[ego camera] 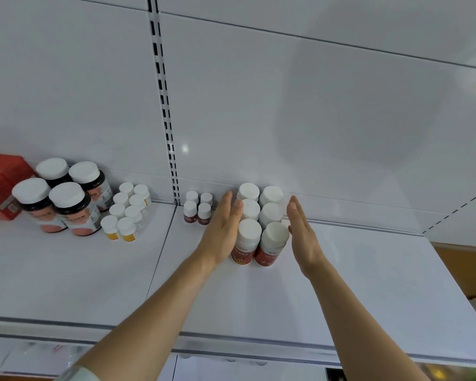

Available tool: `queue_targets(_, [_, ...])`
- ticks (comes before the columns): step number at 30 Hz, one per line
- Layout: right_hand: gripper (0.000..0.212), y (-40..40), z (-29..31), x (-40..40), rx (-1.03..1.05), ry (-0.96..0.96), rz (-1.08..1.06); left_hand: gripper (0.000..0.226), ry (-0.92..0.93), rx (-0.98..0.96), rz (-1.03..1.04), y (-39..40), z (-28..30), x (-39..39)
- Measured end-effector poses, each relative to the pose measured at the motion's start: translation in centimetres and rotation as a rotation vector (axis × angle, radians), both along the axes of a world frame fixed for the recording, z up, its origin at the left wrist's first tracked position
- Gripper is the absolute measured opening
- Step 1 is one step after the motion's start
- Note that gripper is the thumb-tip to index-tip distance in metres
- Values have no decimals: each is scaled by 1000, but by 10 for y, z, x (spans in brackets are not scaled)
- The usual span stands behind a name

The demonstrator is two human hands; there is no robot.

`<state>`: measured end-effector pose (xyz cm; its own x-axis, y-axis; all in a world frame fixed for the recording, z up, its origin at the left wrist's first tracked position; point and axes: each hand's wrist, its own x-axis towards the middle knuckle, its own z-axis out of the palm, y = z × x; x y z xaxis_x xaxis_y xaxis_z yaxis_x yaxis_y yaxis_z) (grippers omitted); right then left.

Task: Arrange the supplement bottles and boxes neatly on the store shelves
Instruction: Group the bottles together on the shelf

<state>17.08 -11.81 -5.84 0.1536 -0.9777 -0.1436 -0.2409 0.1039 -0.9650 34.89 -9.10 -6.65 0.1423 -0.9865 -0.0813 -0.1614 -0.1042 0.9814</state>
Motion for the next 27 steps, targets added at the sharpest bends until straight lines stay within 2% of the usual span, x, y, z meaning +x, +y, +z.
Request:
queue_targets(4, [63,0,20,2,-242,297,6,59,-189,-132,108,11,9,6])
queue_targets(7, [59,0,26,15,-543,515,-10,44,-416,-284,219,19,9,19])
queue_targets(10, [57,8,29,39,-814,591,1,40,-496,-317,319,28,5,39])
queue_targets(12, [51,18,33,62,-880,555,23,40,-461,-264,348,33,1,53])
queue_targets(15, [50,36,39,97,-807,451,85,43,-359,-139,344,32,-5,74])
queue_targets(20, [62,43,21,143,-458,385,165,48,-159,-24,212,26,-9,101])
queue_targets(24, [71,33,-5,163,-254,440,107,52,-157,1,51,19,-17,117])
queue_targets(27, [72,25,-18,168,-123,433,73,58,-227,37,-11,9,-28,126])
